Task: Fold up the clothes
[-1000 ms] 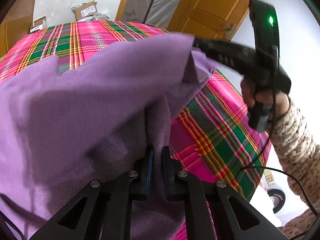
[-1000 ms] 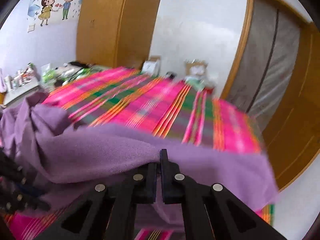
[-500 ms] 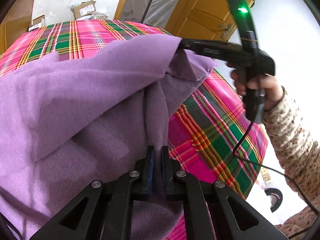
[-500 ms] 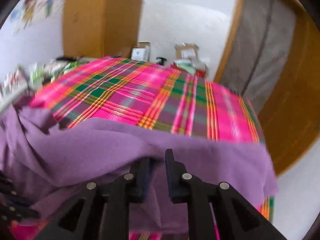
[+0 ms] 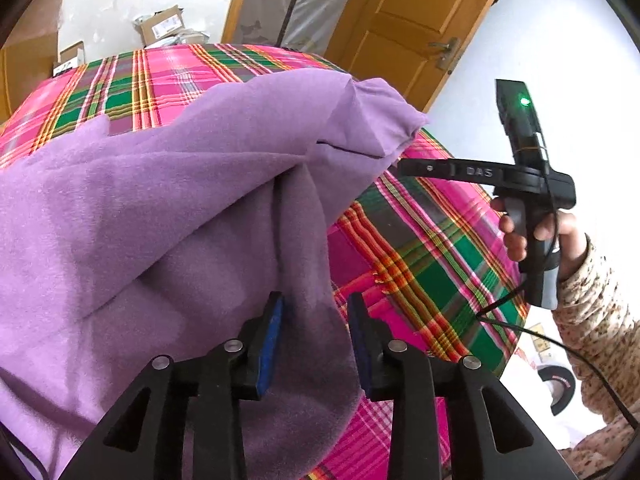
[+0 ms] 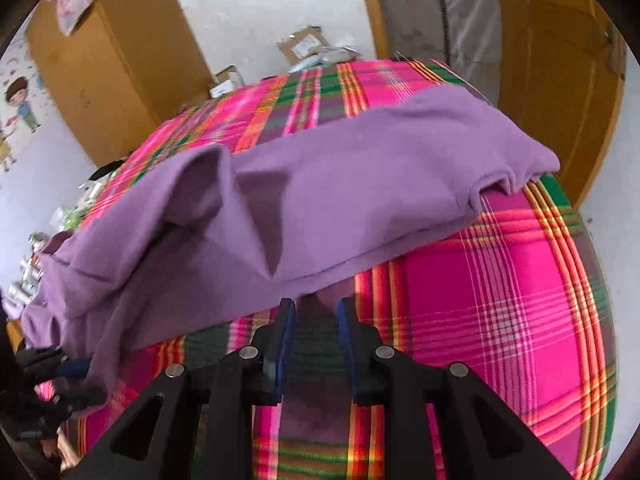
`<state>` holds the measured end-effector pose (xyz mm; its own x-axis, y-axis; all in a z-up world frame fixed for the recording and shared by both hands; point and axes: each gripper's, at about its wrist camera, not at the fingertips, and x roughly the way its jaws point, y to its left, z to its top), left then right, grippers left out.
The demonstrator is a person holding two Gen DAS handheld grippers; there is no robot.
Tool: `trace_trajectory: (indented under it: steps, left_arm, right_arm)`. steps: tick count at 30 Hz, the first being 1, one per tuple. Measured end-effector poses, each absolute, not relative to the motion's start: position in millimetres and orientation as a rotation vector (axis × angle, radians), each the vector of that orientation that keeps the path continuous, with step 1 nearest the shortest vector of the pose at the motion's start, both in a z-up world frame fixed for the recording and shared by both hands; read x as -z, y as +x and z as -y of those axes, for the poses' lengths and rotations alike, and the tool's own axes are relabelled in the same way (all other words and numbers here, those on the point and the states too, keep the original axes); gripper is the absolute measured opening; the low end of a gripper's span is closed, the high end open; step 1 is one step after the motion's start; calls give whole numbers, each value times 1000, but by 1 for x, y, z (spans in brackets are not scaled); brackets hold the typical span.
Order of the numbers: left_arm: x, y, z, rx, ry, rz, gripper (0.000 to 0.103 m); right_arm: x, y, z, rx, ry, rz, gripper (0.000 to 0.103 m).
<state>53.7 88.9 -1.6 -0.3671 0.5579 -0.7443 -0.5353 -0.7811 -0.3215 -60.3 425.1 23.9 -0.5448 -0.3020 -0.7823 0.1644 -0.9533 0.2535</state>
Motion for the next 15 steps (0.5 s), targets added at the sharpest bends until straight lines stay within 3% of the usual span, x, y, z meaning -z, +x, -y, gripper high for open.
trace_trajectory:
  steps: [1,4,11,15]
  left_arm:
    - [1,54,-89,-2166,-1191,27,33]
    - [0,55,-90,-2171,-1192,11,33]
    - [1,52,-89,-2171,-1184,21,33]
    - [2,50,-87,-2162,-1183,40,33]
  right_arm:
    - [-24,-63,-428,2539,1324,252,29]
    - [-22,-70,-433,2546,1308,307,30]
    - [-26,-72,-412,2598,1265,116,31]
    - [-25,-73,-411,2575,1263,108,31]
